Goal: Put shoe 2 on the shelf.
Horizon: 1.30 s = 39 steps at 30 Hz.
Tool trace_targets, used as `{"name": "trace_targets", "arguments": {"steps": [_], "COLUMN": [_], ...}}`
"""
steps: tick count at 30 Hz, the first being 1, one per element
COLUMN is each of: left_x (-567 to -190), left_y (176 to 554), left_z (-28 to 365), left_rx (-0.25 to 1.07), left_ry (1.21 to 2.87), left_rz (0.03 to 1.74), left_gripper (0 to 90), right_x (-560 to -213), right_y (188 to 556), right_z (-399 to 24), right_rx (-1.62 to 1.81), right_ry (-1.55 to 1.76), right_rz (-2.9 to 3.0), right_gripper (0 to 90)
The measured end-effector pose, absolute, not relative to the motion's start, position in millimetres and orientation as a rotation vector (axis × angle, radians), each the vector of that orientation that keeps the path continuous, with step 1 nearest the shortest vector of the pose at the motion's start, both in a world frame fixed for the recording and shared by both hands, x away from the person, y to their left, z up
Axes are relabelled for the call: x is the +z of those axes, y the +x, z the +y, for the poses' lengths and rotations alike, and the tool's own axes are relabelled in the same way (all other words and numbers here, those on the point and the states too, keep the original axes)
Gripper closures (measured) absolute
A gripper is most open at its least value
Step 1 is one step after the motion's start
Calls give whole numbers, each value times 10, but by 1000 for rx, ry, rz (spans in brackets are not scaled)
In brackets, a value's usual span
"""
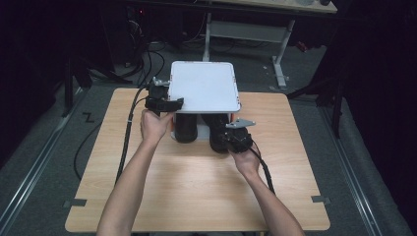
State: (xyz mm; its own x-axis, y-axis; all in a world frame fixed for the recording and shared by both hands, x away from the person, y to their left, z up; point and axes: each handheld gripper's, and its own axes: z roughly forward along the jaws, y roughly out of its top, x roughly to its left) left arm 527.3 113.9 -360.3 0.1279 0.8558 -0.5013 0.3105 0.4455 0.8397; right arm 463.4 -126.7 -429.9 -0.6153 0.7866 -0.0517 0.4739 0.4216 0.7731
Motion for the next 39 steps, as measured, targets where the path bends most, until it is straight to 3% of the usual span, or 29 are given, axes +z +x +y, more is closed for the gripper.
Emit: {"name": "trace_targets", "arguments": {"steps": [21, 27, 31, 36, 39], "left_x": [-3612, -3605, -3597, -3582, -3551], "left_y": [5266, 5271, 5260, 5251, 5201], "left_z": [1135, 1158, 1173, 1194, 1196], "left_rx": [549, 521, 509, 502, 532], "left_ry": [1087, 1077, 1081, 1083, 1094], "left_rz": [1440, 1453, 1447, 1465, 1450], "left_gripper": [369, 366, 362, 341, 341], "right_x": [-4369, -4349, -4285, -4136, -4026], "right_y": [5015, 5001, 4947, 4853, 4791], "right_z": [-1041, -1066, -1133, -1317, -1461], "right_rx": [1029, 1043, 1070, 1124, 1175], "right_ry": [1152, 1146, 1122, 1104, 1090], "right_rz": [2165, 2177, 2199, 2195, 2210], "right_gripper": [737, 571, 526, 543, 635]}}
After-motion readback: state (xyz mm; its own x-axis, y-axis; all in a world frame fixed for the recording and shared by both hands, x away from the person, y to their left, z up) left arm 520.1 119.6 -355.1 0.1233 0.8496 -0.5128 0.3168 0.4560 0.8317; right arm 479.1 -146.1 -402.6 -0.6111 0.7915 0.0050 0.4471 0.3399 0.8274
